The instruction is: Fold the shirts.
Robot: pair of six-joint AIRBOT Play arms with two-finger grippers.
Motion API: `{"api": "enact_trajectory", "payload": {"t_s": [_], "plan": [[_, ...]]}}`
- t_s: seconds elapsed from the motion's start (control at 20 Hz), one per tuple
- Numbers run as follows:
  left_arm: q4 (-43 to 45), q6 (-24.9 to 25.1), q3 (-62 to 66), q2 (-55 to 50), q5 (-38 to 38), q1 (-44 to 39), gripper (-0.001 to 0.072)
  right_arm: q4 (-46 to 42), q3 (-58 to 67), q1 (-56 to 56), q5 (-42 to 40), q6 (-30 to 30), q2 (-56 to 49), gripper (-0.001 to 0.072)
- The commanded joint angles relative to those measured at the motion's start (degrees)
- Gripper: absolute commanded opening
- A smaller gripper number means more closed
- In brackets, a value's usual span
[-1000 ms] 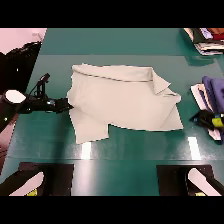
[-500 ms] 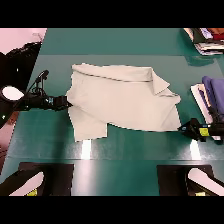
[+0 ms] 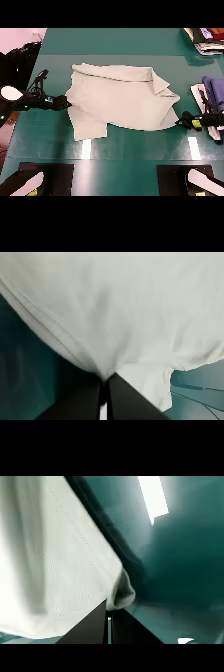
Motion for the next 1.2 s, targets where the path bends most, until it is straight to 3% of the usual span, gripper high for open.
{"api": "enact_trajectory", "payload": {"t_s": [0.0, 0.15, 0.4, 0.75, 0.95, 1.15], "plan": [[0.7, -1.3, 2.8, 4.2, 0.7, 0.1, 0.0022, 1.6, 6.7, 4.1, 2.9, 0.1, 2.8, 0.0018], [2.9, -1.3, 13.8, 9.5, -0.5, 0.1, 0.0023, 1.6, 18.5, 7.1, 1.5, 1.1, 9.7, 0.0018], [3.6, -1.2, 45.2, 11.3, -2.9, 0.1, 0.0023, 1.4, 44.0, 6.8, -3.0, 2.6, 18.8, 0.0018], [4.2, -1.6, 80.0, 11.3, -2.2, 0.1, 0.0022, 1.0, 66.2, -4.3, -2.3, 2.6, 25.6, 0.0018], [3.4, -4.0, 85.4, 11.3, -2.6, 0.1, 0.0022, 1.1, 74.5, -13.8, 3.4, 2.8, 24.7, 0.0017], [5.4, -4.2, 72.2, 11.3, -3.5, 0.1, 0.0022, 1.6, 79.1, -13.6, 12.1, 5.5, 17.5, 0.0017]]}}
